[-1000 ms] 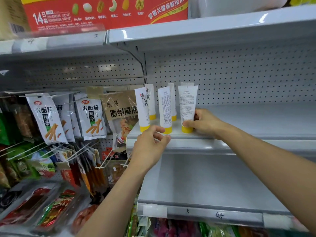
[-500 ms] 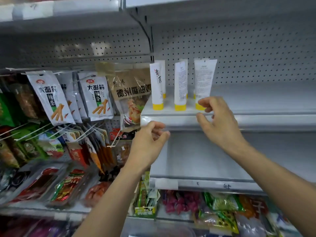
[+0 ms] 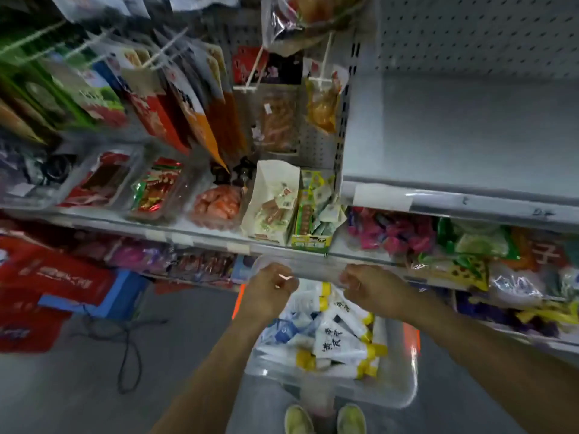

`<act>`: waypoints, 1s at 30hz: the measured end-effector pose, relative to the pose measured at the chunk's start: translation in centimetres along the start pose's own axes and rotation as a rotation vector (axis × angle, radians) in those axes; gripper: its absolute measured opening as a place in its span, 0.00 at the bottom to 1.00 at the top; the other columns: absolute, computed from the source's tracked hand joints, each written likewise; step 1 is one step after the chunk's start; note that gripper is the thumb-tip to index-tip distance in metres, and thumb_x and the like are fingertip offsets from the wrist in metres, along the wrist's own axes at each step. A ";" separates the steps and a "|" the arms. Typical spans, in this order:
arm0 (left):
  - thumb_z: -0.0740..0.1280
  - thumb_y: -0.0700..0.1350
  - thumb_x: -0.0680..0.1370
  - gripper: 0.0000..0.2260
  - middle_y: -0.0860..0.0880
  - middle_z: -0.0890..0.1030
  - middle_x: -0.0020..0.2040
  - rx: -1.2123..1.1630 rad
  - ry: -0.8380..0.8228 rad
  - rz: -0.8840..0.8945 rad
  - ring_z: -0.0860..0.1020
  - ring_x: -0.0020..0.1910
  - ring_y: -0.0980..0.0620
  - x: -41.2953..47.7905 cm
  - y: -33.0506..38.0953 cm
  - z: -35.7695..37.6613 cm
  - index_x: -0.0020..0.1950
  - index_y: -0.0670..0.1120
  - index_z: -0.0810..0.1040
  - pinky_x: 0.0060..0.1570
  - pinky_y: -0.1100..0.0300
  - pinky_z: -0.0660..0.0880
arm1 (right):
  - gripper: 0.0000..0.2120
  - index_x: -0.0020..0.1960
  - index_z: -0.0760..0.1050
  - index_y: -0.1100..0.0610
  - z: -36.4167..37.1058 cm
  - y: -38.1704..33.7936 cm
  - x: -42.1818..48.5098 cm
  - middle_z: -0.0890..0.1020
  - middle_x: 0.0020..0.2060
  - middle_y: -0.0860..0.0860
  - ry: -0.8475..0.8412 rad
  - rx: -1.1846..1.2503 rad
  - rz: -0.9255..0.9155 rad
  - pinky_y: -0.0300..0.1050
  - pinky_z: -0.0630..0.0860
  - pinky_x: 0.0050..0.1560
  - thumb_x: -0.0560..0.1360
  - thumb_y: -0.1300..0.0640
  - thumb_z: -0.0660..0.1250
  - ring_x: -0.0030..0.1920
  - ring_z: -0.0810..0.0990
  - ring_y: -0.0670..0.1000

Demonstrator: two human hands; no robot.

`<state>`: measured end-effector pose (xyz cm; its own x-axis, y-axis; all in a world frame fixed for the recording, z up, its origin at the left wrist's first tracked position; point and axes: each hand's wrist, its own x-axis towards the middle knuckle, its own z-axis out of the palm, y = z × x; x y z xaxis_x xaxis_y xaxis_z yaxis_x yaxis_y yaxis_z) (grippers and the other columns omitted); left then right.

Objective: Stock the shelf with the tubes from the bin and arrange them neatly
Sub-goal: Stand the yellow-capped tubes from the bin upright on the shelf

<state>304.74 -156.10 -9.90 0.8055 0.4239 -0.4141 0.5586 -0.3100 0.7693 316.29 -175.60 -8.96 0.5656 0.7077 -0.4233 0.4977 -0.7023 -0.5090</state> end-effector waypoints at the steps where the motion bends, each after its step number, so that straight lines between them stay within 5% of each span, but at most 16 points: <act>1: 0.72 0.51 0.72 0.08 0.53 0.78 0.35 0.025 -0.030 -0.050 0.76 0.38 0.50 0.6 -2.1 1.1 0.39 0.54 0.74 0.51 0.46 0.77 | 0.09 0.56 0.73 0.53 2.2 1.2 0.9 0.78 0.51 0.48 -0.073 -0.055 0.023 0.42 0.71 0.52 0.77 0.54 0.64 0.56 0.78 0.53; 4: 0.70 0.56 0.69 0.12 0.49 0.82 0.41 0.119 -0.185 -0.153 0.78 0.42 0.50 2.5 -7.4 5.0 0.47 0.52 0.77 0.53 0.52 0.77 | 0.19 0.68 0.68 0.56 8.3 4.4 2.5 0.73 0.66 0.52 -0.289 -0.219 0.114 0.41 0.67 0.55 0.79 0.53 0.62 0.66 0.72 0.53; 8: 0.67 0.52 0.77 0.20 0.50 0.74 0.67 0.550 -0.305 -0.137 0.72 0.67 0.49 4.9 -13.5 9.7 0.68 0.51 0.72 0.63 0.57 0.69 | 0.27 0.74 0.58 0.59 15.1 8.4 3.6 0.69 0.67 0.57 -0.386 -0.383 0.239 0.46 0.71 0.58 0.77 0.57 0.62 0.66 0.70 0.57; 11: 0.66 0.51 0.77 0.18 0.52 0.73 0.68 0.727 -0.330 -0.183 0.71 0.68 0.49 5.8 -16.4 12.0 0.67 0.56 0.72 0.64 0.52 0.69 | 0.32 0.76 0.53 0.58 18.4 9.9 4.1 0.70 0.65 0.56 -0.379 -0.476 0.248 0.49 0.73 0.57 0.76 0.58 0.63 0.65 0.71 0.57; 16: 0.63 0.50 0.79 0.12 0.50 0.79 0.60 0.850 -0.254 -0.118 0.77 0.61 0.48 6.8 -17.4 13.4 0.60 0.53 0.78 0.54 0.56 0.73 | 0.26 0.71 0.61 0.57 20.9 10.4 4.4 0.74 0.62 0.55 -0.318 -0.550 0.244 0.48 0.75 0.55 0.75 0.57 0.64 0.62 0.74 0.55; 21: 0.62 0.52 0.81 0.13 0.46 0.81 0.57 0.729 -0.259 -0.008 0.78 0.57 0.46 6.6 -15.7 12.4 0.57 0.46 0.80 0.53 0.54 0.76 | 0.34 0.74 0.56 0.56 18.9 10.3 3.7 0.73 0.65 0.53 -0.323 -0.129 0.424 0.45 0.72 0.53 0.74 0.45 0.65 0.63 0.75 0.55; 24: 0.62 0.47 0.81 0.12 0.44 0.81 0.48 0.533 -0.262 0.081 0.79 0.49 0.47 5.0 -14.1 10.3 0.47 0.40 0.79 0.46 0.59 0.72 | 0.22 0.60 0.68 0.55 16.5 9.2 2.6 0.78 0.54 0.51 -0.178 0.229 0.488 0.42 0.73 0.47 0.71 0.47 0.70 0.53 0.78 0.52; 26: 0.64 0.44 0.80 0.13 0.48 0.77 0.36 0.402 -0.264 0.136 0.74 0.37 0.53 4.0 -13.0 8.0 0.36 0.46 0.73 0.37 0.62 0.65 | 0.12 0.47 0.71 0.53 14.5 7.8 1.8 0.78 0.43 0.46 -0.098 0.433 0.476 0.34 0.71 0.38 0.70 0.52 0.72 0.42 0.77 0.43; 30: 0.65 0.37 0.79 0.18 0.58 0.72 0.27 0.174 -0.239 0.164 0.71 0.29 0.64 2.6 -8.8 3.2 0.33 0.53 0.69 0.35 0.70 0.65 | 0.11 0.49 0.77 0.55 9.9 4.1 0.5 0.80 0.43 0.51 -0.109 0.700 0.424 0.39 0.71 0.41 0.68 0.55 0.75 0.41 0.78 0.47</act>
<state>302.52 -154.97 -19.30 0.8998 0.1508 -0.4095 0.4261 -0.5066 0.7496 312.05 -177.38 -18.68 0.5284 0.4224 -0.7364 -0.2885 -0.7265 -0.6237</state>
